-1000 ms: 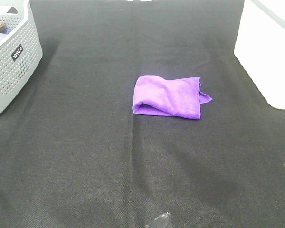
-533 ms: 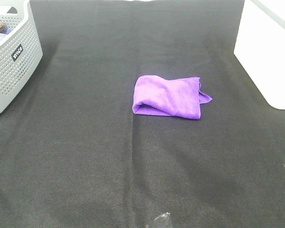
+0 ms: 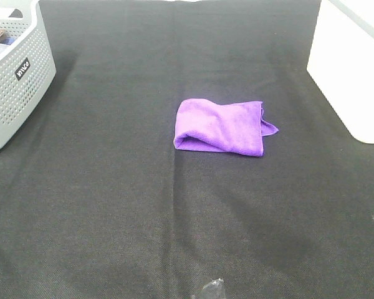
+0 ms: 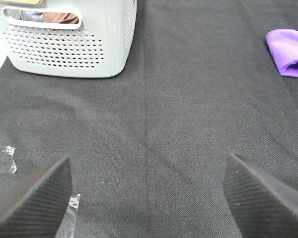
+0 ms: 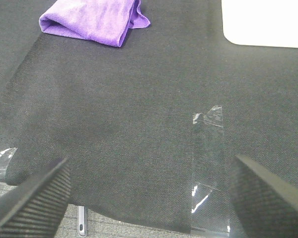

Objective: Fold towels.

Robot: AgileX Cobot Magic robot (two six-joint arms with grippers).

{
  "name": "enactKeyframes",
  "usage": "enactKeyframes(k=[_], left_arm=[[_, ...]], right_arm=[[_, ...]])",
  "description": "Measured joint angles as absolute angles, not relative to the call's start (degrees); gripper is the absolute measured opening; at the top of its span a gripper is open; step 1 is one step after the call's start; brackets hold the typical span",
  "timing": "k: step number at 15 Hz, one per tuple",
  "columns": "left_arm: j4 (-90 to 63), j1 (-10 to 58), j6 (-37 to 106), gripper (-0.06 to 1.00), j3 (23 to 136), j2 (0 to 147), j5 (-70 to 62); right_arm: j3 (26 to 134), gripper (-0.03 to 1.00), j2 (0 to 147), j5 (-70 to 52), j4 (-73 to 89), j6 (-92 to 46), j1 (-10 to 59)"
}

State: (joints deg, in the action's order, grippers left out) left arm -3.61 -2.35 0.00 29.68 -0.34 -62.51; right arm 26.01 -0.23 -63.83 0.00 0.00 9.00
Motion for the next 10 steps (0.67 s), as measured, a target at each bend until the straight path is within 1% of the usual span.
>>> enactKeyframes(k=[10], left_arm=[[-3.72,-2.35,0.00,0.77,29.68,-0.34,-61.99]], right_arm=[[26.01,0.82,-0.23,-63.83,0.00,0.00,9.00]])
